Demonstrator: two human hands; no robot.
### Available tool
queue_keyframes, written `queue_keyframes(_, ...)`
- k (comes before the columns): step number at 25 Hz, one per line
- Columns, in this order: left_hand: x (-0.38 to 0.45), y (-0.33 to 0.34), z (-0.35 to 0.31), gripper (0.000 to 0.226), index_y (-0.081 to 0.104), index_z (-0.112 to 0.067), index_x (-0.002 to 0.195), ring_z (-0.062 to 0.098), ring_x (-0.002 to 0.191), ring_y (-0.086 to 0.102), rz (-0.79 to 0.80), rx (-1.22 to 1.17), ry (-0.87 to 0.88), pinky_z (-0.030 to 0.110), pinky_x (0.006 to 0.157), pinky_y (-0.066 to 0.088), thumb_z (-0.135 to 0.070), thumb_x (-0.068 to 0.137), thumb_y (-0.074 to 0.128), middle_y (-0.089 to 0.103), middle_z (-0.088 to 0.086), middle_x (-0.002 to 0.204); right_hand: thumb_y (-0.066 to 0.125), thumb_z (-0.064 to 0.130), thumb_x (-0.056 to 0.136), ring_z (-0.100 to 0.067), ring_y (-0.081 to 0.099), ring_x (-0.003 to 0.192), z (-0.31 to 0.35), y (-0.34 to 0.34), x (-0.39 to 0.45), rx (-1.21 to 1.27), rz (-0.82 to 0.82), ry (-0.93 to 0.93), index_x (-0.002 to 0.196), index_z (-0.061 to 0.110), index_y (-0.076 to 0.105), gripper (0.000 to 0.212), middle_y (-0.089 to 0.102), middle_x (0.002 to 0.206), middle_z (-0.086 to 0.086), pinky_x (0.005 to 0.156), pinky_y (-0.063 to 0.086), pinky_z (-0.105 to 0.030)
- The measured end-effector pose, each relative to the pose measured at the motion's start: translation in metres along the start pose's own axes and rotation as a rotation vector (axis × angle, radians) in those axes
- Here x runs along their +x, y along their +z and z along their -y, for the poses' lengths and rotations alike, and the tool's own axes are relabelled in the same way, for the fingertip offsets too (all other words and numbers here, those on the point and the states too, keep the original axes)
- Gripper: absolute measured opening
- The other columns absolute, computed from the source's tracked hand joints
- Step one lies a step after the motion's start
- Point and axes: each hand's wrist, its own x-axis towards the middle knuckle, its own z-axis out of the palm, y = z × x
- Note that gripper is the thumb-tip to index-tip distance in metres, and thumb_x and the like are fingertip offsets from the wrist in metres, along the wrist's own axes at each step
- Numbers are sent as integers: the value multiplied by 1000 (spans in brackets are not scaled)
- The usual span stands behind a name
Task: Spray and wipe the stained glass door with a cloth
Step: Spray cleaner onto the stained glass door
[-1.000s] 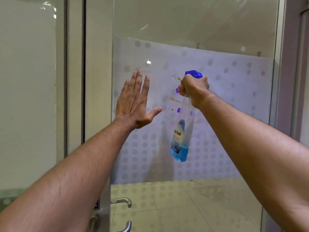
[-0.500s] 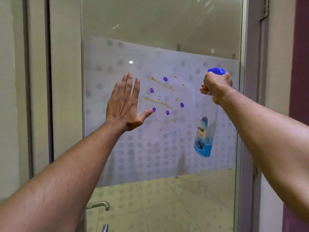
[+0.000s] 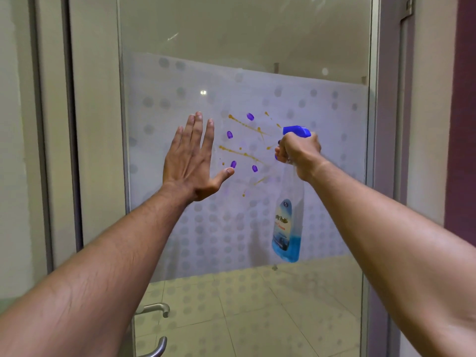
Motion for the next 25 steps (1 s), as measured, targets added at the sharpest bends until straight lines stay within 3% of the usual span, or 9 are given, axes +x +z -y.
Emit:
queue_keyframes(4,-4,-3,5,107,-7,-8,156,29,153,-10,6,15,-7,46,124,2,-77,80,21,-8,18,164,53,0,72,-19,66,61,-9,15,-6,-20,43,50,96,5,55,25,64,87,-13,59,63,-33)
queue_keyframes(6,-6,-5,10,106,-7,-8,156,30,153,-10,13,26,-12,46,124,3,-77,80,21,-8,18,164,52,2,72,-19,65,60,-6,19,-8,-29,39,38,94,6,56,23,63,81,-12,58,63,-33)
queue_keyframes(13,-12,-7,12,106,-7,-8,156,30,153,-10,31,41,-20,46,124,2,-76,82,24,-9,18,164,51,-4,70,-18,65,60,-1,10,-14,10,58,11,79,15,49,21,62,89,-12,68,63,-38)
queue_keyframes(18,-18,-14,1,105,-6,-8,156,30,153,-9,36,34,-22,46,124,2,-76,81,24,-8,18,164,55,-1,71,-18,67,65,-7,3,-21,16,60,20,80,17,47,22,66,95,-14,71,62,-38)
queue_keyframes(22,-31,-22,-3,105,-5,-8,156,30,153,-8,58,56,-37,46,124,3,-76,81,25,-7,19,164,55,-1,70,-19,66,67,-11,-2,-30,37,75,29,76,18,45,23,66,86,-12,73,61,-40)
queue_keyframes(25,-46,-30,-4,105,-4,-8,156,30,153,-8,74,81,-53,46,124,3,-76,83,27,-6,19,164,59,2,65,-22,69,81,-14,-6,-41,35,109,48,81,20,44,28,66,99,-15,76,61,-41)
